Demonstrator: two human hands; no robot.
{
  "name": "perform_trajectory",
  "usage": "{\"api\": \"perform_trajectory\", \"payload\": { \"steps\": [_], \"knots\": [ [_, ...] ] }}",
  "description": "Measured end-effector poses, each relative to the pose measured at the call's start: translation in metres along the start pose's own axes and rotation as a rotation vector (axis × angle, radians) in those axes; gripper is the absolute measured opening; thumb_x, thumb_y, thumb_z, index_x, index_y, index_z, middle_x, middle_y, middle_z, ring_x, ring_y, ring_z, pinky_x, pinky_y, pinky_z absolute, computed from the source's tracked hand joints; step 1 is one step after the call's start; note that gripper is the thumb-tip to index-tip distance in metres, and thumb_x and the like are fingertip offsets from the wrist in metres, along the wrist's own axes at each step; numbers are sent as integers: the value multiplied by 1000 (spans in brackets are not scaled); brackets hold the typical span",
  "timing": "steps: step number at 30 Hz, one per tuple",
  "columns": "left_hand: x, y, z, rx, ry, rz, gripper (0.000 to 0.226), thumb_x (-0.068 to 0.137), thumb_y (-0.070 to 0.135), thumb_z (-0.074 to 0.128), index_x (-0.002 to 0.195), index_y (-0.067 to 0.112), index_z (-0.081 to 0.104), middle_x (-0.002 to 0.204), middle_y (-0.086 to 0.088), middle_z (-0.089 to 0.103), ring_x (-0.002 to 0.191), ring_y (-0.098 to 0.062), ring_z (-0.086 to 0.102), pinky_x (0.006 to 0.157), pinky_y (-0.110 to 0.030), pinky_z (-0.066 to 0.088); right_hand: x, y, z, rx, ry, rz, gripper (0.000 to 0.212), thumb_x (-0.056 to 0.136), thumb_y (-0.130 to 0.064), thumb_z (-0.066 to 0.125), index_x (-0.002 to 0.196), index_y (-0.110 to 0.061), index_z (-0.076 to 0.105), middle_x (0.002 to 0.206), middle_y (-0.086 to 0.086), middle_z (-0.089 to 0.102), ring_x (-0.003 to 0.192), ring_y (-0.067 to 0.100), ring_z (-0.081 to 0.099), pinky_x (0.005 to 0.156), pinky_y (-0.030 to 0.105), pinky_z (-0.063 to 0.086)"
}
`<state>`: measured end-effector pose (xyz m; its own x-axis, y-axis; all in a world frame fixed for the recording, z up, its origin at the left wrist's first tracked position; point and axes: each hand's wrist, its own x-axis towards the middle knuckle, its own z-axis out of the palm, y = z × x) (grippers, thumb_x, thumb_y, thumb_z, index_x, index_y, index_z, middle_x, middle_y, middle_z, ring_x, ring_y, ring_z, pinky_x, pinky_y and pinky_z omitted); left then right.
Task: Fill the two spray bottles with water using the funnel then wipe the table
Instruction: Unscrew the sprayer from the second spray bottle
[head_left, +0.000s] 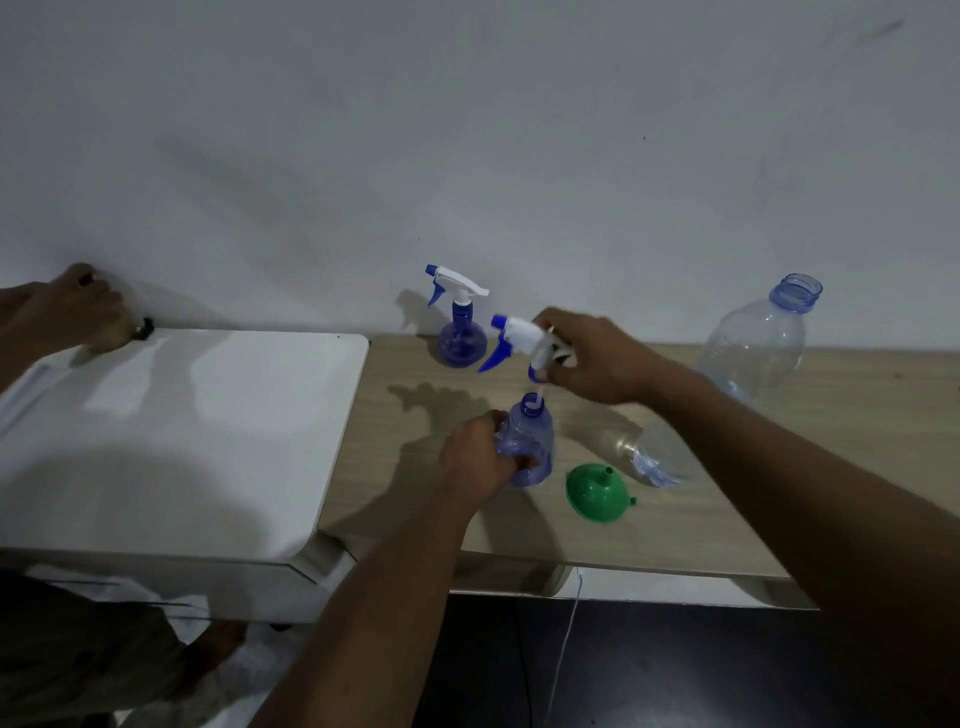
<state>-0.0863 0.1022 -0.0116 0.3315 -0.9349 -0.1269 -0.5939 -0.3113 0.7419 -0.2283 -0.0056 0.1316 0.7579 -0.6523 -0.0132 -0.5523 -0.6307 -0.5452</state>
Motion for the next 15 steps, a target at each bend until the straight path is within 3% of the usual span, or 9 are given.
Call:
{"api": "perform_trajectory", "payload": {
  "steps": [5,9,12,15],
  "knots": [
    [1,-7,-5,-14,6,-3,64,62,55,81,116,27,63,105,6,73,95,-18,68,85,-41,56,13,-25,-66,-80,76,-3,34,88,-21,73,117,-17,57,101,0,61,78,14,58,63,23,39],
    [2,-10,-12,-25,16,-20,60,63,49,85,114,27,63,106,5,72,97,-19,68,86,-40,56,19,-28,-101,-18,196,29,33,87,-23,73,116,-16,57,100,5,63,80,21,58,63,27,42],
    [4,-14,-16,-16,28,-27,54,66,42,88,112,23,65,104,3,73,97,-18,68,82,-32,53,22,-18,-101,-44,282,75,37,87,-24,72,118,-14,56,101,5,59,81,24,56,60,26,39],
    [5,-18,-19,-16,24,-26,56,66,43,87,114,26,65,106,5,72,98,-16,68,86,-35,54,21,3,-67,-118,351,106,35,84,-23,74,115,-16,58,104,13,63,82,28,56,64,27,39]
  ]
}}
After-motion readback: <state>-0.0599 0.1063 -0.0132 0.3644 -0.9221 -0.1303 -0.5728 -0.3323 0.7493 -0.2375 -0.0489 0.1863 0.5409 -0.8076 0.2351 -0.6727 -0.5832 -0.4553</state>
